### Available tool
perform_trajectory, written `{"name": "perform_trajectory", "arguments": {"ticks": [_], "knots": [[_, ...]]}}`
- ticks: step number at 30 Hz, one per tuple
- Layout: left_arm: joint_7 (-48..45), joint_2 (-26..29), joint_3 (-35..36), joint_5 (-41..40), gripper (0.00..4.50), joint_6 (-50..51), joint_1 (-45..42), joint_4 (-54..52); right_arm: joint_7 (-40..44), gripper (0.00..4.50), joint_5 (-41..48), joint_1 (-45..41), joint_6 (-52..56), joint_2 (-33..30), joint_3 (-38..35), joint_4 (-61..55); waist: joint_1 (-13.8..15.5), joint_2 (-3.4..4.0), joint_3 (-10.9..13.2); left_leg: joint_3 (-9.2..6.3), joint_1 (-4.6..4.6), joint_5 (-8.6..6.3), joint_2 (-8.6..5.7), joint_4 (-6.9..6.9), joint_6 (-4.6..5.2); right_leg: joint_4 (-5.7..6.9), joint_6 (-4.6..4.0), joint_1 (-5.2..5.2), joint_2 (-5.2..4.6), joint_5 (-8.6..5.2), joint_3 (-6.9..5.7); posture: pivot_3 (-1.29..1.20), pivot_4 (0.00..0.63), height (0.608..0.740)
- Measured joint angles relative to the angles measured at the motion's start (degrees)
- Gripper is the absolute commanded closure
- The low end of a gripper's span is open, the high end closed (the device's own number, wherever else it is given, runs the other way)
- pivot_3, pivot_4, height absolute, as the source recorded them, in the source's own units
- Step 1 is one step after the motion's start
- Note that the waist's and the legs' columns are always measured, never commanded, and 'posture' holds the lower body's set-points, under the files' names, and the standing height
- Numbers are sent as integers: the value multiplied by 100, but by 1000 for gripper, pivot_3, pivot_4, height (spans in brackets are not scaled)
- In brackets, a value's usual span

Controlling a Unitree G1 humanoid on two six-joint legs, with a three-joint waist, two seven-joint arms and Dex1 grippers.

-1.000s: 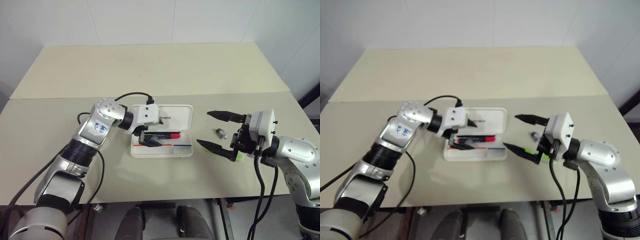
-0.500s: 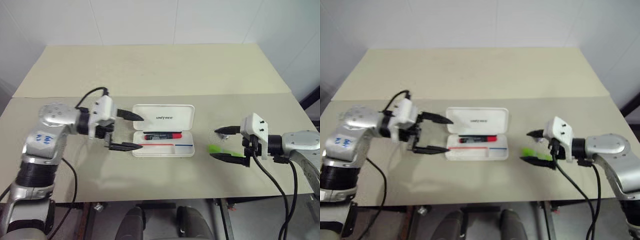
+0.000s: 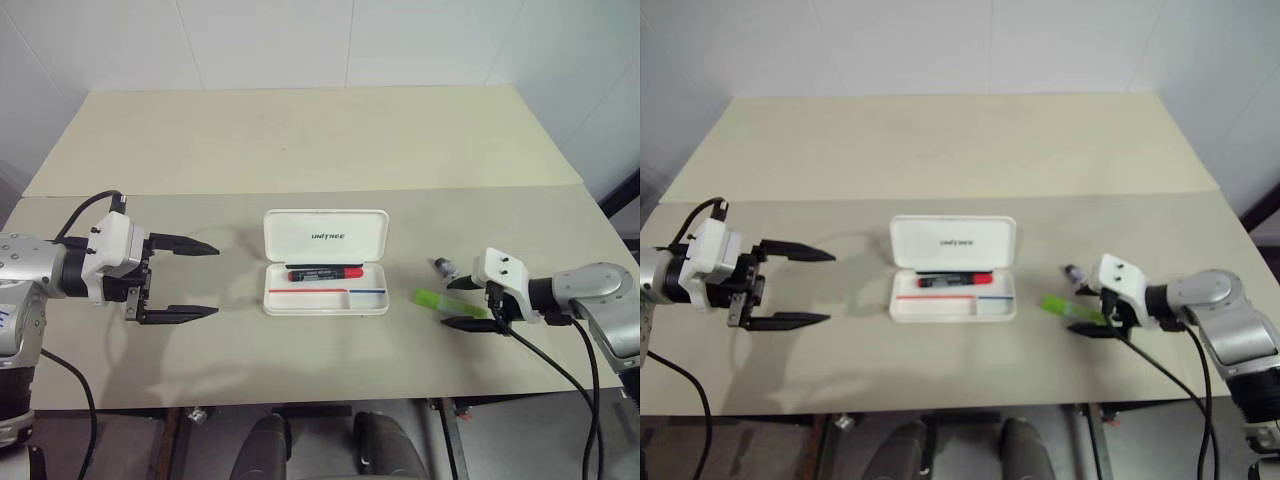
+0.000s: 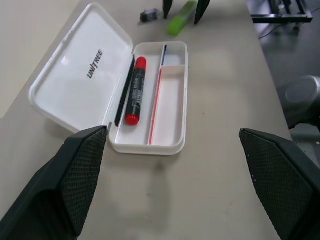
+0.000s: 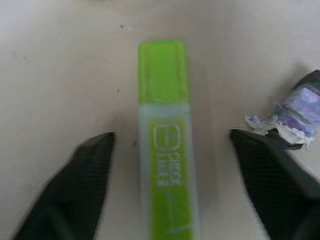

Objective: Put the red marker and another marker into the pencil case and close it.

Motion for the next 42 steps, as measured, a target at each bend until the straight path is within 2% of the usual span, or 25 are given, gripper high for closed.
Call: {"name": "perform_trajectory", "arguments": {"ticks": [5, 6, 13, 18, 22, 28, 35, 42], "knots": [[115, 30, 69, 0, 0, -157, -10, 27, 177, 3370, -69, -32, -144, 0, 11, 82, 0, 0, 0, 1, 0, 0, -1, 2, 0, 0, 1, 1, 0, 1, 0, 0, 150, 740], [123, 38, 80, 0, 0, -184, -25, 33, 209, 3416, -87, -37, -207, 1, 13, 109, 1, 0, 0, 1, 0, 0, -2, 3, 0, 0, 2, 1, -1, 1, 0, 0, 150, 740], [111, 69, 87, 7, 0, -443, -28, 305, 309, 3415, -189, -140, -520, 99, 20, 121, -4, 0, 0, 1, 0, 0, -2, 3, 0, 2, 3, 0, 0, 2, 0, 0, 150, 740], [69, 110, 97, 19, 0, -678, -7, 601, 440, 3415, 3, -754, -166, 401, 92, -513, -105, 8, 5, 7, 0, 0, 3, 2, 0, 9, 3, -6, 2, 3, 2, 0, 150, 740], [59, 120, 98, 26, 0, -808, 27, 689, 408, 3415, 170, -1305, 463, 827, 403, -1286, -136, 8, 5, 3, -1, -1, 8, -1, -2, 8, 2, -8, 5, 3, -1, 0, 150, 740], [63, 150, 97, 40, 0, -920, 63, 841, 98, 3415, 192, -1843, 1309, 1567, 1062, -1724, -136, 8, 5, 4, -5, -2, 4, -1, -3, 7, 2, -13, 0, 3, 1, 0, 150, 740], [127, 173, 101, 48, 0, -953, 223, 761, -268, 3415, 26, -2416, 1746, 2538, 1868, -1675, -139, 8, 5, 4, -8, -2, 4, -7, -3, 8, 1, -20, -1, 2, 1, 0, 150, 740], [271, 214, 184, 31, 0, -883, 594, 485, -359, 3415, -154, -2797, 1710, 3120, 2277, -1197, -146, 6, 4, 3, -9, -2, 7, -7, -3, 13, 0, -26, 1, 2, 0, 0, 150, 740]]}}
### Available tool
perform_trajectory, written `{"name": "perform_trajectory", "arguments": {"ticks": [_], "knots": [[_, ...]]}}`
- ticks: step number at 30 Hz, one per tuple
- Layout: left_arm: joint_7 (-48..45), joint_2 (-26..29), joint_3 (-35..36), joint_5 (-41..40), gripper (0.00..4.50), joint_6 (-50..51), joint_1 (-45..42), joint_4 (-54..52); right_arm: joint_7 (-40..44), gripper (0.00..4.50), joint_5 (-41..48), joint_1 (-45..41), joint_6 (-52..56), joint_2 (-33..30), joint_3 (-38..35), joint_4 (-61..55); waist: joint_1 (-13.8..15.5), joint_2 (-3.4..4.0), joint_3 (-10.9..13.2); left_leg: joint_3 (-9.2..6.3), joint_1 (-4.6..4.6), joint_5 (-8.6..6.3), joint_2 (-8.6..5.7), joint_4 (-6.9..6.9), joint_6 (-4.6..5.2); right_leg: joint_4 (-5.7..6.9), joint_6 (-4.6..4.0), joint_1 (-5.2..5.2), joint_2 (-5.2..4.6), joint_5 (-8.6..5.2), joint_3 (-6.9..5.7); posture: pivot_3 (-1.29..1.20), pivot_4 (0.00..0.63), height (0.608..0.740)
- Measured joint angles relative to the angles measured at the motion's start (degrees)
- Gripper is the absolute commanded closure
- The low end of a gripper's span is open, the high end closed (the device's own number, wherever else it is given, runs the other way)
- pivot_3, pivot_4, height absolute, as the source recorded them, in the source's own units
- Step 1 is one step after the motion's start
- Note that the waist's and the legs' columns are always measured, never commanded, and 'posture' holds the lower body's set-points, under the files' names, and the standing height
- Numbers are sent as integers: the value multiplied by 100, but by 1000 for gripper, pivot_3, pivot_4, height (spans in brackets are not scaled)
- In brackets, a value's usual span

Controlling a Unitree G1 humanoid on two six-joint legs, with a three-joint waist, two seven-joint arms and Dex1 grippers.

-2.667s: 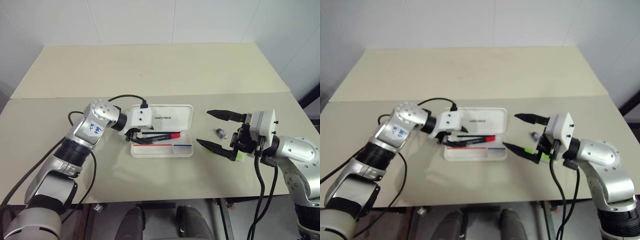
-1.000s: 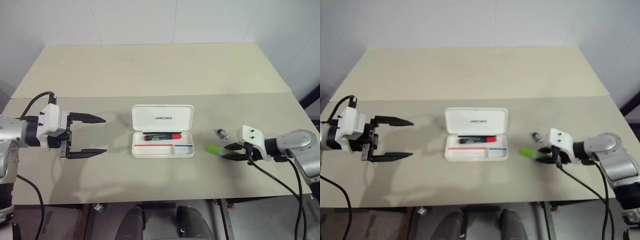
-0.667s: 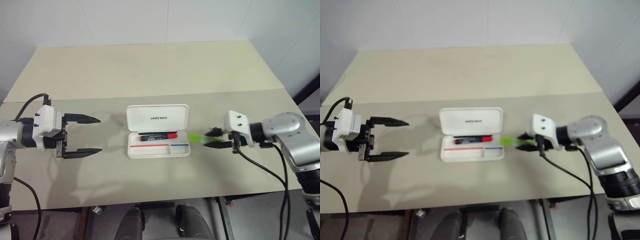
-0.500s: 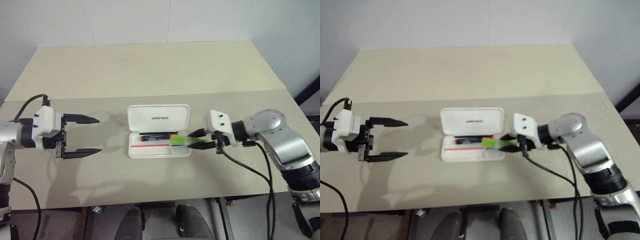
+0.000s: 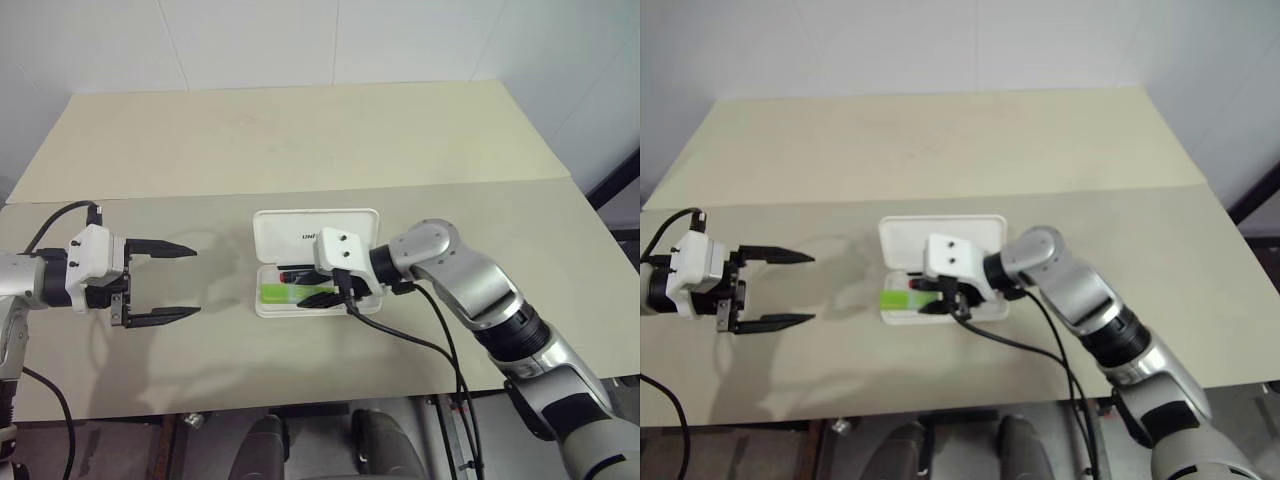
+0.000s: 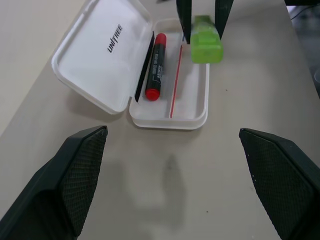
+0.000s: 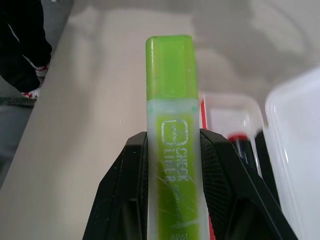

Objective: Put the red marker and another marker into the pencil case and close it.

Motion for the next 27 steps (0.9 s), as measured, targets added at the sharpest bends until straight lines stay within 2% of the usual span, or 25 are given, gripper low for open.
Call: {"name": "perform_trajectory", "arguments": {"ticks": [14, 19, 27], "knots": [[235, 17, 201, -27, 0, 188, 313, -444, 75, 3415, -613, -132, -812, 361, 357, 1254, 0, -1, 0, 2, 0, 0, -1, -3, -1, -1, 0, -2, 0, 0, 1, 0, 150, 740], [245, 35, 202, -27, 0, 194, 311, -487, 157, 3415, -729, -132, -871, 361, 357, 1353, -6, -1, 0, 4, 0, 0, -1, -11, -1, -1, -2, -8, 2, -1, 1, 0, 150, 740], [264, 39, 200, -27, 0, 189, 143, -476, 111, 628, -761, -190, -1056, 527, 252, 1526, -9, -1, 0, 7, -1, 0, -1, -16, -1, -1, -2, -12, 3, -1, 2, 0, 150, 740]]}}
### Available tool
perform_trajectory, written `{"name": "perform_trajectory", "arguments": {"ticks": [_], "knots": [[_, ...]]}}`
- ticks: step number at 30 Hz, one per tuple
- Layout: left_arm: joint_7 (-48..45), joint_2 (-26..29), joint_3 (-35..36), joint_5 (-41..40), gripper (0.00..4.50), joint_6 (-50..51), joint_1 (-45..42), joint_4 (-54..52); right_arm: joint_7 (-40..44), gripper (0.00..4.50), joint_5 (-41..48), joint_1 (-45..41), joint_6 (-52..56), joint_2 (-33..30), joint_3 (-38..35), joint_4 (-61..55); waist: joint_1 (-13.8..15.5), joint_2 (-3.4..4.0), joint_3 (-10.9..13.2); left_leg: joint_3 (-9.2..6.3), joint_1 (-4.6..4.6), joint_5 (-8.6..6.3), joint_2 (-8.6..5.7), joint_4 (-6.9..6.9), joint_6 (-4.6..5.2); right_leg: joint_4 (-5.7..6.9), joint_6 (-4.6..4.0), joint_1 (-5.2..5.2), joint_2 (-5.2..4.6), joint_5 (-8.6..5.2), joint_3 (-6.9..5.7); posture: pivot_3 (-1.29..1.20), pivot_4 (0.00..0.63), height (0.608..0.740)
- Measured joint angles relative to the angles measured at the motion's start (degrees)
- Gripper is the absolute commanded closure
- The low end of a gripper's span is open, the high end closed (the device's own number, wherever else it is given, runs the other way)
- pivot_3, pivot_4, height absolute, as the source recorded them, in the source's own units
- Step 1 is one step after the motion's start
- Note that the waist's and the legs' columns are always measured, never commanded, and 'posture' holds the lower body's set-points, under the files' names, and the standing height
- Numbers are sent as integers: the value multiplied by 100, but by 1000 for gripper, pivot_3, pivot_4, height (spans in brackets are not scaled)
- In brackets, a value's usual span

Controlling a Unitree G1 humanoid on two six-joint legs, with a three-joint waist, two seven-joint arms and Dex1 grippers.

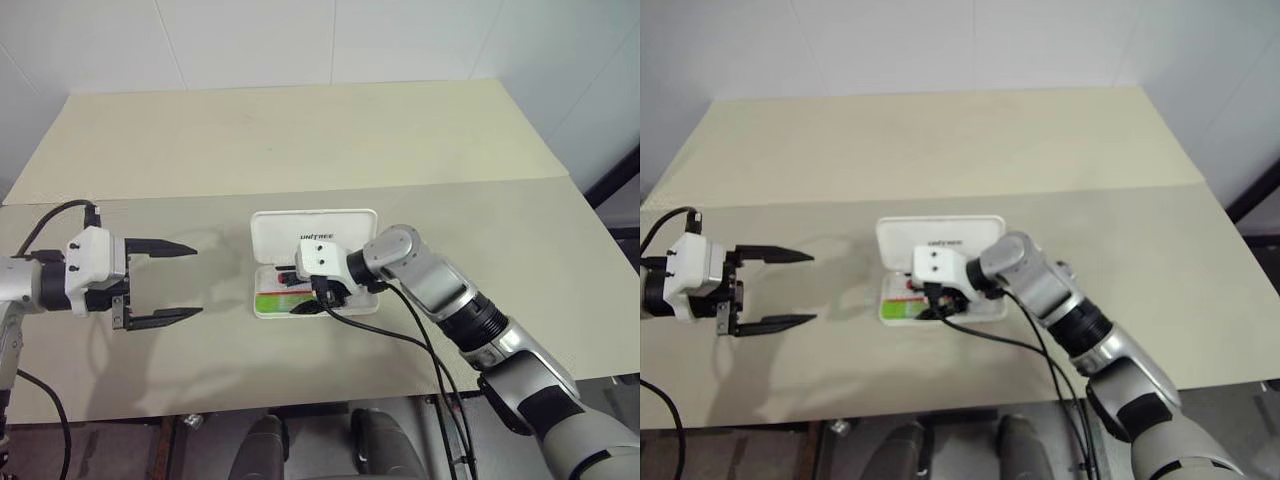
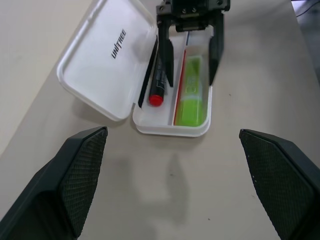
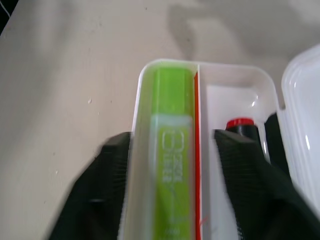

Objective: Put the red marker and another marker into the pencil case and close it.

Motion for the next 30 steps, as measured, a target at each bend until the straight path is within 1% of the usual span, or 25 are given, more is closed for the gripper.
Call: {"name": "perform_trajectory", "arguments": {"ticks": [2, 7, 10, 12, 14, 20, 22, 25, 30], "knots": [[0, 0, 0, 1, 0, -7, -7, 14, 30, 21, 49, -96, 14, -3, -108, -2, 3, 0, 0, 0, 0, 0, 0, -1, 0, 0, 0, -1, 0, 0, 0, 0, 150, 740], [-1, -1, -66, 5, 0, -32, -97, 106, 107, 21, 425, -262, 375, -10, -574, -275, 8, 0, 0, 0, 0, 0, 1, -4, 0, -1, 0, -2, 0, 0, 0, 0, 150, 740], [-1, -15, -167, 9, 0, -80, -232, 188, 151, 21, 823, -259, 895, -149, -910, -655, 11, 0, 0, 0, -1, 0, 1, -6, 0, -2, 0, -2, -2, 0, 0, 0, 150, 740], [-4, -55, -259, 11, 0, -119, -287, 211, 145, 21, 1100, -216, 1337, -384, -1210, -967, 25, 0, 0, 0, -2, 0, -1, -7, 0, -5, 0, -2, -5, 0, -1, 0, 150, 740], [-12, -140, -377, 14, 0, -155, -363, 249, -16, 21, 1252, -15, 1852, -805, -1511, -1366, 58, -2, -1, -1, -4, 0, -4, -7, 0, -11, 0, -1, -9, 0, -2, 0, 150, 740], [-45, -325, -744, 29, 0, -291, -705, 507, -609, 21, 1323, 526, 3301, -1935, -1905, -1910, 48, -1, 0, 2, -6, 0, -5, -10, 0, -10, -2, -4, -11, -1, 1, 0, 150, 740], [-63, -410, -839, 40, 0, -345, -849, 656, -832, 21, 1324, 629, 3616, -2213, -2150, -1969, 22, 0, 0, 7, -5, 0, -5, -10, 0, -10, -2, -5, -10, -1, 4, 0, 150, 740], [-103, -492, -1033, 96, 0, -405, -1088, 812, -1234, 21, 1225, 688, 3791, -2484, -2328, -1922, 3, -1, 0, 14, -3, 0, -3, -12, 1, -8, -2, -8, -6, -1, 8, 0, 150, 740], [-191, -654, -1259, 138, 0, -467, -1402, 932, -1825, 21, 896, 881, 3707, -2562, -2308, -1258, 22, -1, 0, 20, -6, 1, -6, -10, 2, -9, 0, -9, -6, 0, 11, 0, 150, 740]]}}
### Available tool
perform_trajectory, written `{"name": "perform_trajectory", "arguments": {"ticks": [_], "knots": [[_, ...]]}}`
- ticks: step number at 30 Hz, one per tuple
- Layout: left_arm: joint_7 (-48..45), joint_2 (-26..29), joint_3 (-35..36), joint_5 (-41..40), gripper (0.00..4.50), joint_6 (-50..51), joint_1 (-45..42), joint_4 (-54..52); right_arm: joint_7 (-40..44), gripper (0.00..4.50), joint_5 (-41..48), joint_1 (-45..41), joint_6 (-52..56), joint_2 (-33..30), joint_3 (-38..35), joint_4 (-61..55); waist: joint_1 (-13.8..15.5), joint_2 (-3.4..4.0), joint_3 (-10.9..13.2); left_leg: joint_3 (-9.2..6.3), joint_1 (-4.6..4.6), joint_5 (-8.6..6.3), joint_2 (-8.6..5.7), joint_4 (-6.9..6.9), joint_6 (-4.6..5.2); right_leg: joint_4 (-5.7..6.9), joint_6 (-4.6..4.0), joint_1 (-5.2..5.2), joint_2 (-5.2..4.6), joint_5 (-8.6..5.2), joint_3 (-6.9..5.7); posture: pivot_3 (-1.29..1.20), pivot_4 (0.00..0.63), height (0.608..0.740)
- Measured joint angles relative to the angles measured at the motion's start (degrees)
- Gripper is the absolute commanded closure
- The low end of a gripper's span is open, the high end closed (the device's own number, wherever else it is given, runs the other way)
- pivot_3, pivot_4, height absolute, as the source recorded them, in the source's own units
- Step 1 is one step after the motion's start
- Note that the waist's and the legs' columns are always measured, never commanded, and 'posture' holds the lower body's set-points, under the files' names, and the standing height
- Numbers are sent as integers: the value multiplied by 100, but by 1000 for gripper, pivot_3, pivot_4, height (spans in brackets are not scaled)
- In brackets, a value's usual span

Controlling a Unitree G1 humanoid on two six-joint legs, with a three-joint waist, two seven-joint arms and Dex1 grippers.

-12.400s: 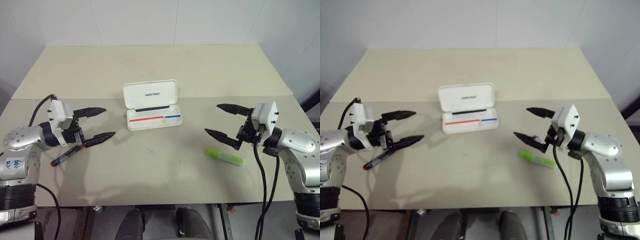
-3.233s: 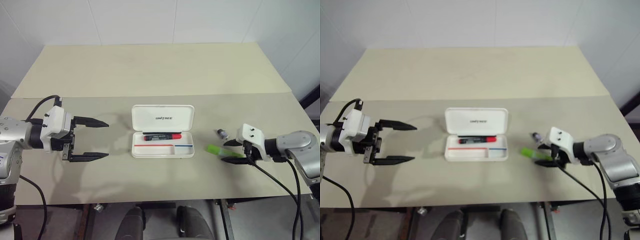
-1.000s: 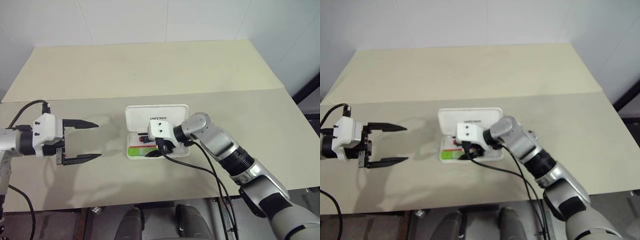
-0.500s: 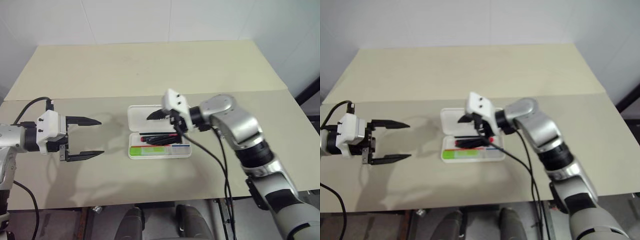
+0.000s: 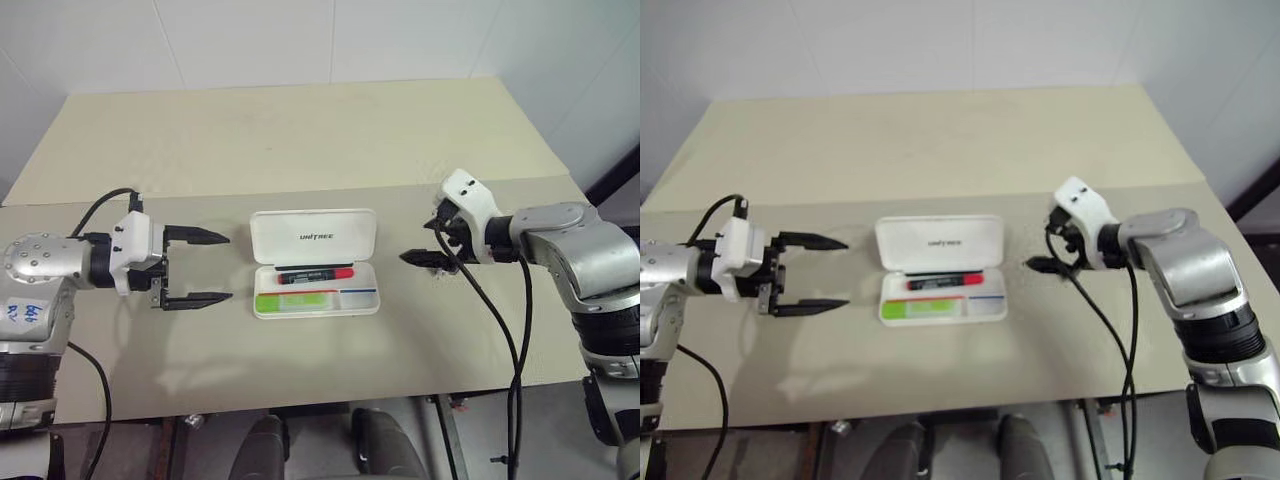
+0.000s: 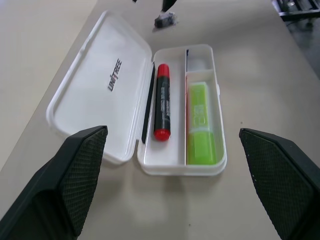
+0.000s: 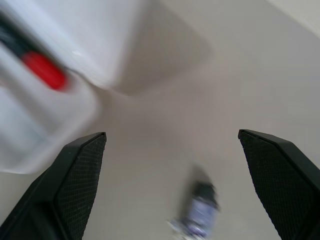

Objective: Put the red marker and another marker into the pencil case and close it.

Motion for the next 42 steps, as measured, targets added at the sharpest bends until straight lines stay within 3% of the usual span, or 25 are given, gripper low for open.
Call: {"name": "perform_trajectory", "arguments": {"ticks": [7, 8, 10, 20, 31, 42], "knots": [[-28, -187, -196, -4, 0, 47, -328, 56, -232, 21, -173, 156, -96, -2, 132, 454, -10, 0, 0, 6, -1, -1, 1, 0, 2, 3, 2, -4, 4, 1, 4, 0, 150, 740], [-28, -198, -214, -7, 0, 81, -363, 42, -233, 195, -182, 160, -96, -2, 191, 463, -12, 0, 0, 6, -1, -1, 1, 1, 2, 5, 2, -5, 4, 1, 5, 0, 150, 740], [-27, -208, -224, -11, 0, 146, -405, -56, -219, 622, -185, 183, -69, -30, 314, 479, -7, 0, 0, 5, -1, -1, 2, 4, 2, 7, 2, -5, 5, 1, 5, 0, 150, 740], [18, -223, -225, -27, 0, 330, -415, -261, 36, 4080, -118, 222, -17, -332, 656, 202, 13, 1, 0, 2, -2, -2, 0, 27, 5, 6, 10, 8, 4, 5, 5, 0, 150, 740], [47, -233, -225, -26, 0, 330, -415, -269, 1232, 4152, -91, 278, -2336, -398, 717, 399, -16, 2, 1, 4, -1, -3, 3, 29, 7, 6, 15, 9, 8, 8, 6, 0, 150, 740], [68, -232, -201, -25, 0, 327, -353, -276, 2348, 4152, 225, -72, -2661, 49, 1160, -376, -3, 2, 1, 0, -1, -3, 3, 34, 7, 8, 16, 9, 7, 8, 5, 0, 150, 740]]}}
